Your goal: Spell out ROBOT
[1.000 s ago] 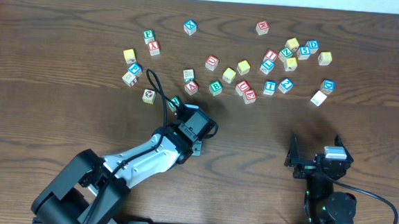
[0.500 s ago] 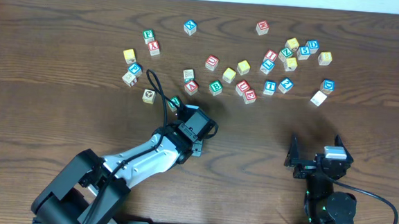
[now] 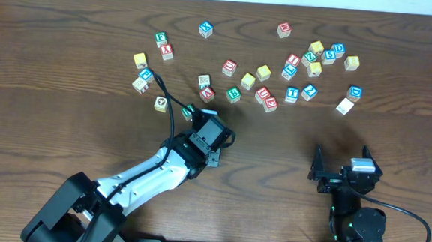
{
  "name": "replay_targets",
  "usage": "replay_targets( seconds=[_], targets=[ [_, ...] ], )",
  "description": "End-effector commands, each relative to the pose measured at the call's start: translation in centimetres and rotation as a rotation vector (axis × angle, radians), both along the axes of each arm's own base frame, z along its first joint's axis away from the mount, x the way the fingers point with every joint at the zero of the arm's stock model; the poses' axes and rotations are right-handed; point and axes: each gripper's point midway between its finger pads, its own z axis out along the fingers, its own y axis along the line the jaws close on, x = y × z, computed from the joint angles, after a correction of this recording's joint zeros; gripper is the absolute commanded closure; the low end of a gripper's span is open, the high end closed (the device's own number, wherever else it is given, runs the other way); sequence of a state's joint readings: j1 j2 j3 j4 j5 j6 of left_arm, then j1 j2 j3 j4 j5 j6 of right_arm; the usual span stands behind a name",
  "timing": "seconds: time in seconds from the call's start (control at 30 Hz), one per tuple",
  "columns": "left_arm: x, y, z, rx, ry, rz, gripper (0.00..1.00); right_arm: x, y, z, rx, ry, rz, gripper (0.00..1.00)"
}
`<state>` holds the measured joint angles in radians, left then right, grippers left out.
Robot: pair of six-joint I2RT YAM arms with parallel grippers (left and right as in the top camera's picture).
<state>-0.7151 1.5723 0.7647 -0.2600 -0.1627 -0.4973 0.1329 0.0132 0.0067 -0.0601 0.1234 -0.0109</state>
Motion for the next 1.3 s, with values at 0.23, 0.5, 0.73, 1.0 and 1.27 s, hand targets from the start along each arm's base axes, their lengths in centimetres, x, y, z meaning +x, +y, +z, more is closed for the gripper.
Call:
replay_targets(
  seconds=[0.23,0.5,0.73,1.0,1.27],
  targets=[
    [1.0,-0.6,3.1,-0.041,-0.075,-0.019,0.44,0.0,-0.2,-0.2,0.009,0.006,-0.006,0.01],
    [0.8,-0.5,5.3,-0.065,-0.115,-0.044,0.51,0.0,-0.2,-0.2,0.009,0.006,-0.006,0.01],
    [-1.5,-2.8,5.2,-0.158,-0.017,-0.193,0.92,0.0,-0.2,-0.2,0.009,0.006,-0.006,0.01],
    [-4.4,-0.5,3.3,-0.069,0.126,-0.183,0.93,0.0,-0.2,-0.2,0.009,0.006,-0.006,0.01],
    [-4.8,-0.2,2.4,-0.039,0.156,-0.198,0.93,0.0,-0.2,-0.2,0.009,0.006,-0.006,0.01]
  ],
)
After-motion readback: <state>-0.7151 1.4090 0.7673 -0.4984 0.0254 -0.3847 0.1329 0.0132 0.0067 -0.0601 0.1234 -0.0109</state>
